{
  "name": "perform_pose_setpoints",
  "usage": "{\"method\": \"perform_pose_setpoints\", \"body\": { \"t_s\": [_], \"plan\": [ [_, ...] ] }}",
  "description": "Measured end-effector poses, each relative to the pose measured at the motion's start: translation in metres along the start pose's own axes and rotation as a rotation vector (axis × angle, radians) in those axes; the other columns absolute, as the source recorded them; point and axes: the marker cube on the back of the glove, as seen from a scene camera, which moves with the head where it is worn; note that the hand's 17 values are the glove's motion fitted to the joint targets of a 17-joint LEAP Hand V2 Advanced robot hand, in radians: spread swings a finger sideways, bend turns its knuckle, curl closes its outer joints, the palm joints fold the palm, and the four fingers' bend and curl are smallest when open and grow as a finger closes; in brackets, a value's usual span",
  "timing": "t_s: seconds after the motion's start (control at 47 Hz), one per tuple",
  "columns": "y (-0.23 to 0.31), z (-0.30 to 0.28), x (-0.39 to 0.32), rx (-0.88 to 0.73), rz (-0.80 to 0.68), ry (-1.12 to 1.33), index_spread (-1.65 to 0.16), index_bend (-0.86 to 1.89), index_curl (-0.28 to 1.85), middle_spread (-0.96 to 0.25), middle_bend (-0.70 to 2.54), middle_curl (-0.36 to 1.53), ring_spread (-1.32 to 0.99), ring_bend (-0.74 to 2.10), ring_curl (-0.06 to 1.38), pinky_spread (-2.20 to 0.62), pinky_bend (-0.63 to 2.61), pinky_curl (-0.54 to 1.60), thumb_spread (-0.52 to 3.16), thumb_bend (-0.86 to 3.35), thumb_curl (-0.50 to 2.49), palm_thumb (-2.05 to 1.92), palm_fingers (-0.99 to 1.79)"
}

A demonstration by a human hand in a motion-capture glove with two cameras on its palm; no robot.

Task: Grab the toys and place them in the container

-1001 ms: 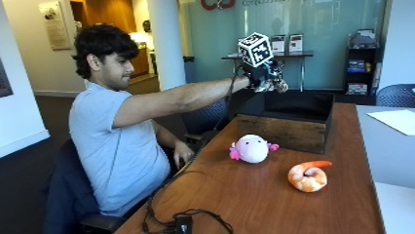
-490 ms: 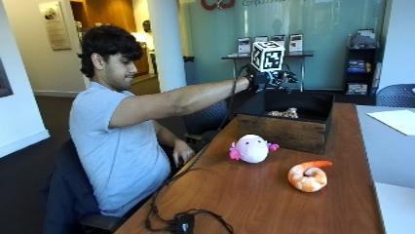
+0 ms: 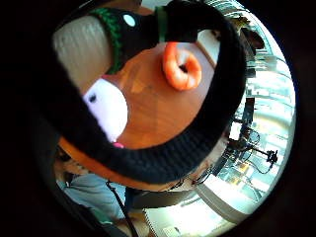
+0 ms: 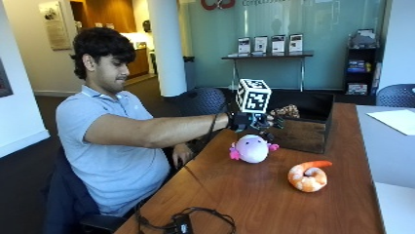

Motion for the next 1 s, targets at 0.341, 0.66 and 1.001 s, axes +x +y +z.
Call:
{"method": "perform_pose_setpoints", "body": {
  "t_s": [0.341,0.66,1.001],
  "plan": [
    [0.005,0.079,0.009,-0.035,-0.026,0.136,-0.36,0.23,0.42,-0.01,0.13,0.20,-0.02,0.17,0.17,0.09,0.93,0.35,1.37,-0.02,0.32,-0.02,-0.09],
    [-0.010,0.069,-0.014,0.256,-0.125,0.142,-0.34,0.13,0.35,-0.05,0.34,0.29,-0.14,0.81,0.35,-0.20,0.97,0.36,1.58,0.29,0.46,0.51,0.74],
    [-0.004,-0.051,-0.032,0.354,-0.088,0.027,-0.31,0.17,0.37,-0.07,0.42,0.38,-0.20,0.96,0.46,-0.30,1.07,0.45,1.45,0.33,0.58,0.72,0.69]
  ]
}}
